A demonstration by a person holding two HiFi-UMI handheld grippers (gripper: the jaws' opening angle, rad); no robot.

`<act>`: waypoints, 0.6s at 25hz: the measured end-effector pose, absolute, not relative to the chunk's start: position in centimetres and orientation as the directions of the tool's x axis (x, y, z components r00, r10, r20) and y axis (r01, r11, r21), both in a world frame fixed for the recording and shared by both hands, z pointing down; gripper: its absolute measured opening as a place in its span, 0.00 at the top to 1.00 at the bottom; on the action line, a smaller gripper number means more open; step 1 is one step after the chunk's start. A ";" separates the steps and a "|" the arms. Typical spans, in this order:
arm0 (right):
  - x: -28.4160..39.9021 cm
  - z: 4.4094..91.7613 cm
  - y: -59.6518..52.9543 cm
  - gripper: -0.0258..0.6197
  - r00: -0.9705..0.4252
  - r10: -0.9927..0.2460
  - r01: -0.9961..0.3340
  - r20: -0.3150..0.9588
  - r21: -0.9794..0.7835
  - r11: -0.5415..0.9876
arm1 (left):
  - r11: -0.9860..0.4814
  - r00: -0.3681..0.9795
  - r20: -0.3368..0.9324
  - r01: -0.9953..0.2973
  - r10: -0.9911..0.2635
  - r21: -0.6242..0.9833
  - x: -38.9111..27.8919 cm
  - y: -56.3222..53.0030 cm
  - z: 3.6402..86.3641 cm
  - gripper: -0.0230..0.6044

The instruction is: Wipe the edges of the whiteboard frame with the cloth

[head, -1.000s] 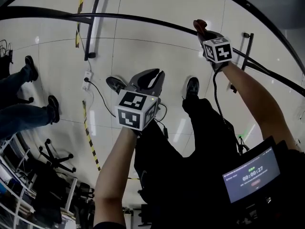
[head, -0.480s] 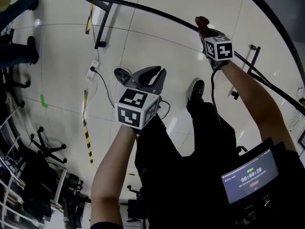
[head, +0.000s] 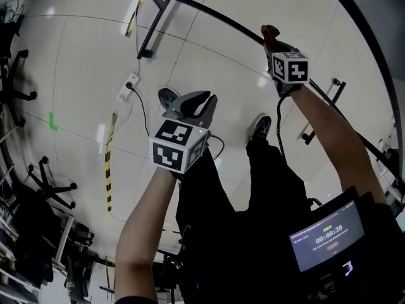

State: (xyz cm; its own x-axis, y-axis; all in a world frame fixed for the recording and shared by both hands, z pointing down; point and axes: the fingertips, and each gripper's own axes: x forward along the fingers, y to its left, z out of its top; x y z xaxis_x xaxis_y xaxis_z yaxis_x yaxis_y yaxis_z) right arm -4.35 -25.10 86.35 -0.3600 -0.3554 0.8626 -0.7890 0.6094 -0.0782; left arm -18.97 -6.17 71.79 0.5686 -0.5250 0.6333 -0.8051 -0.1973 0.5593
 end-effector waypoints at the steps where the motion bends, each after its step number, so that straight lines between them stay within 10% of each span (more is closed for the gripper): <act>1: -4.8 86.4 -25.3 0.87 -0.359 -0.353 -0.789 0.864 -0.080 0.609 | -0.190 0.566 0.633 -0.805 -0.529 0.561 -19.4 -6.3 71.8 0.88; 15: -12.9 86.9 -27.4 0.87 -0.326 -0.310 -0.814 0.893 -0.099 0.573 | -0.169 0.566 0.623 -0.798 -0.541 0.578 -27.3 -7.5 70.8 0.88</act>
State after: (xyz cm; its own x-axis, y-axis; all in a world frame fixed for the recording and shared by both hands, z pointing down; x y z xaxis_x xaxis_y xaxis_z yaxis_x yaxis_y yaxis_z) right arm -12.94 -27.38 86.94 -0.3262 -0.3099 0.8930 -0.8139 0.5726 -0.0986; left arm -27.32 -7.53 70.76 0.5655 -0.5407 0.6228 -0.7981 -0.1686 0.5784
